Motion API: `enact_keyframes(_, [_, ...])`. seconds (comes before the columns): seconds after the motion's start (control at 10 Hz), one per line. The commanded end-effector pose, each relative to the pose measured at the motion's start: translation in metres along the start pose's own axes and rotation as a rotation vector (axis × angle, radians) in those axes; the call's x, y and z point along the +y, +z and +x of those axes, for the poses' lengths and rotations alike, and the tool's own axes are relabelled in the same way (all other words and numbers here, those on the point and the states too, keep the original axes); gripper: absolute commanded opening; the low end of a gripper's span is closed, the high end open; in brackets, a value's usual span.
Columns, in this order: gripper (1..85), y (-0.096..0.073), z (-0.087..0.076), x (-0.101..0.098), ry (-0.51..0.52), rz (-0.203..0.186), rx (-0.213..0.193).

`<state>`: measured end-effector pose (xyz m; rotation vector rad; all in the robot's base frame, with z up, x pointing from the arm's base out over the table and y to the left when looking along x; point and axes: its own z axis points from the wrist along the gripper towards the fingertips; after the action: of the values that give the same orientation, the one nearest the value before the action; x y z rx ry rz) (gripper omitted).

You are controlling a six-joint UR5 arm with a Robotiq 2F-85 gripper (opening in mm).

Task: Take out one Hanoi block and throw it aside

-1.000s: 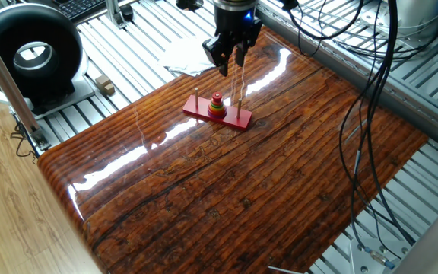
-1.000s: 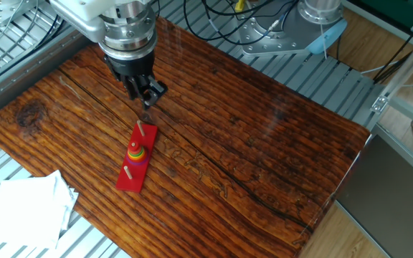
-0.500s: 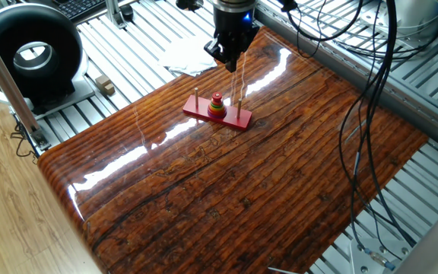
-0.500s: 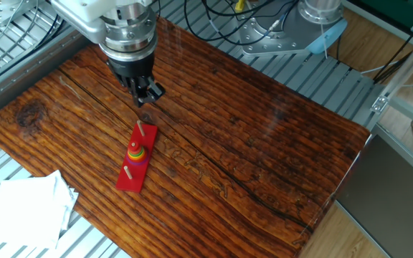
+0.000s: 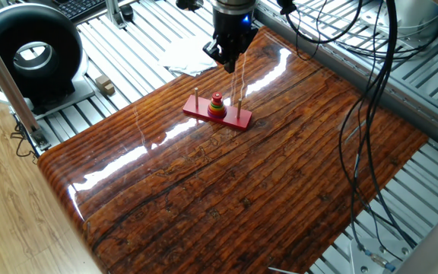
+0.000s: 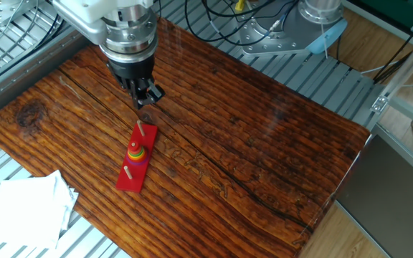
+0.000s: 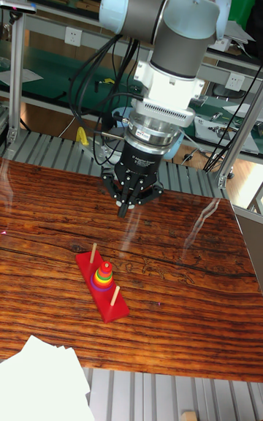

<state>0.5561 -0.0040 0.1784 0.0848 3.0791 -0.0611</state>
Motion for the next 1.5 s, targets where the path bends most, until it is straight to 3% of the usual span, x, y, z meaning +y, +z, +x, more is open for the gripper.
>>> enact_keyframes(0.0, [1.0,0.011,-0.001,0.008,0.014,-0.018,-0.027])
enact_keyframes(0.4, [1.0,0.026,0.002,0.014,0.009,-0.033,-0.051])
enact_keyframes(0.6, [1.0,0.026,0.011,0.003,0.014,0.012,-0.018])
enact_keyframes(0.8, [1.0,0.025,0.032,0.000,0.025,0.025,0.064])
enact_keyframes(0.9, [1.0,0.025,0.037,-0.007,-0.048,0.048,0.085])
enact_keyframes(1.0, [1.0,0.024,0.034,-0.020,-0.128,0.094,0.080])
enact_keyframes(1.1, [1.0,0.023,0.034,-0.026,-0.127,0.117,0.080])
enact_keyframes(1.2, [1.0,0.024,0.031,-0.020,-0.113,0.096,0.067])
enact_keyframes(1.3, [1.0,0.026,0.029,0.004,-0.086,0.004,0.051])
enact_keyframes(1.4, [1.0,0.029,0.026,0.013,-0.059,-0.038,0.052])
